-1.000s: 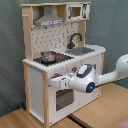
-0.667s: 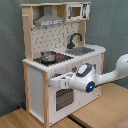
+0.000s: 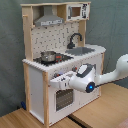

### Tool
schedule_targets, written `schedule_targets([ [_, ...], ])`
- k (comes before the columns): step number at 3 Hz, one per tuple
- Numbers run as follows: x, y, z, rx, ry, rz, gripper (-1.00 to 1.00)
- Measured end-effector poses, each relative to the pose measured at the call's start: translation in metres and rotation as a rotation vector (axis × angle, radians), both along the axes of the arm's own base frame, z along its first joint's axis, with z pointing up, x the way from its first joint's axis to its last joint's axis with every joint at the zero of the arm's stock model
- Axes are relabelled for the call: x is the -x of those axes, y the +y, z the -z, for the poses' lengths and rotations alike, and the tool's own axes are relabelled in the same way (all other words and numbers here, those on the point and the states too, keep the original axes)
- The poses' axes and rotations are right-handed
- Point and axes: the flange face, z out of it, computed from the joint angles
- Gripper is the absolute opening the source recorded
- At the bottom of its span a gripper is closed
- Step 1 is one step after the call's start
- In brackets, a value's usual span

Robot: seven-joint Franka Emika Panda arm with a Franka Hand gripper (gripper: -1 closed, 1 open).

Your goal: Play with the kitchen

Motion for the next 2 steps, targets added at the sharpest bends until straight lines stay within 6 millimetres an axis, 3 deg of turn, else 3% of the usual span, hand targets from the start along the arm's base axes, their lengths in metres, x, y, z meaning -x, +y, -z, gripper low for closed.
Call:
schedule_targets([
  [2, 0.0010, 0.0013, -0.0003, -0.238, 0.000, 0.026, -1.00],
])
